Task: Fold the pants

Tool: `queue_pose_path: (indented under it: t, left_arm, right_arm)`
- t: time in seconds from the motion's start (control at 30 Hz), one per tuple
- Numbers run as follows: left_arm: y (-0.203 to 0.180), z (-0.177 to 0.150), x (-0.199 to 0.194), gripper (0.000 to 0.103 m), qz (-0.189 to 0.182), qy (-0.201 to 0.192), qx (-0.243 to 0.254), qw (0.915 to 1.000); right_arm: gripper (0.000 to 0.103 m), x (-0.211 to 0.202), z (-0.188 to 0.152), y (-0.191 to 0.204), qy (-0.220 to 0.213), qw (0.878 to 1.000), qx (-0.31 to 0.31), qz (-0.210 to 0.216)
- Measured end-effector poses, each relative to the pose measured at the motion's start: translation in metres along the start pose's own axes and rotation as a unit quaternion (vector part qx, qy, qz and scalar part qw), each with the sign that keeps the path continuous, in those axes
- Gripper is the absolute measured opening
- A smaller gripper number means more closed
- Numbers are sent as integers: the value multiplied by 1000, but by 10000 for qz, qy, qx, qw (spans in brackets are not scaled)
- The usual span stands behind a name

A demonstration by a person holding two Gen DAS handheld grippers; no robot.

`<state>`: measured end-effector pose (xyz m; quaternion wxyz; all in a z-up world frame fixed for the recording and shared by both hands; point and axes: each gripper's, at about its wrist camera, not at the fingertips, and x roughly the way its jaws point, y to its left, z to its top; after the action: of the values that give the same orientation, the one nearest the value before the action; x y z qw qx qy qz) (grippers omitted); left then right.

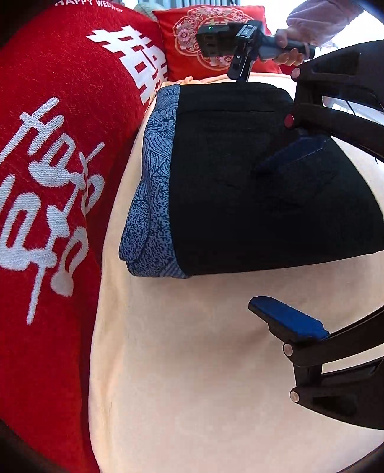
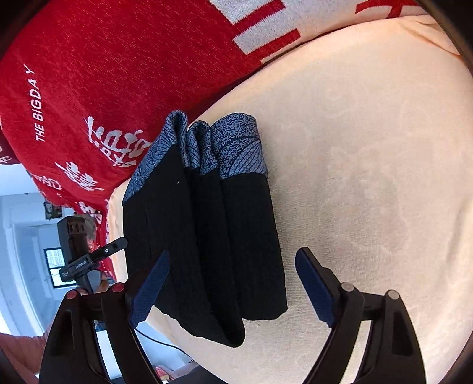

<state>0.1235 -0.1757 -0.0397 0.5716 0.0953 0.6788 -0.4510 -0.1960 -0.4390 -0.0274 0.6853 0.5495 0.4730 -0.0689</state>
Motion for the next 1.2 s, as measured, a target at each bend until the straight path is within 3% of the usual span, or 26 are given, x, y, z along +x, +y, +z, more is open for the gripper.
queue_pose_path:
  t: [0.13,0.23,0.4,0.57,0.6,0.63,0.67,0.7,0.77,0.87,1.07,1.2]
  left_arm:
    - [6,5,14,88,-326,-30,10,9995]
    - [5,6,24,101,-302,-53,82,9995]
    - [14,10,45,102,-796,215,-285,9962]
    - [11,9,42,102,-639,206,-369,9971]
    - [9,7,39,100,-540,121,-403,9977]
    - [3,6,36,90,-494,27,-396,9980]
    - [-4,3,30,76,-506,-131,-366,9980]
    - [-9,1,26,76,-450,-216,-358,9981]
    - [-25,-4,16,64,-274,-406,-268,9984]
    - [-38,-9,6,59,-158,-516,-262,9982]
    - [-52,-25,-22,59,-31,-577,-127,9982]
    - [-55,-50,-36,59,7,-519,-25,9986]
  right_arm:
    - [89,17,5,-4,234,9991,-211,267]
    - [90,30,7,-4,351,9971,-479,481]
    - [93,35,14,-1,339,9960,-584,593]
    - [93,37,21,-1,498,9972,-237,497]
    - [91,38,22,2,541,9976,-195,396]
    - [89,39,24,5,568,9977,-232,274]
    - [79,38,23,11,573,9977,-354,108]
    - [70,37,23,15,570,9975,-394,125]
    - [60,32,21,18,521,9976,-418,208]
    - [47,21,18,18,457,9977,-288,409]
    - [46,11,-1,29,526,9961,-320,631]
    - [46,8,-33,34,479,9957,-189,776]
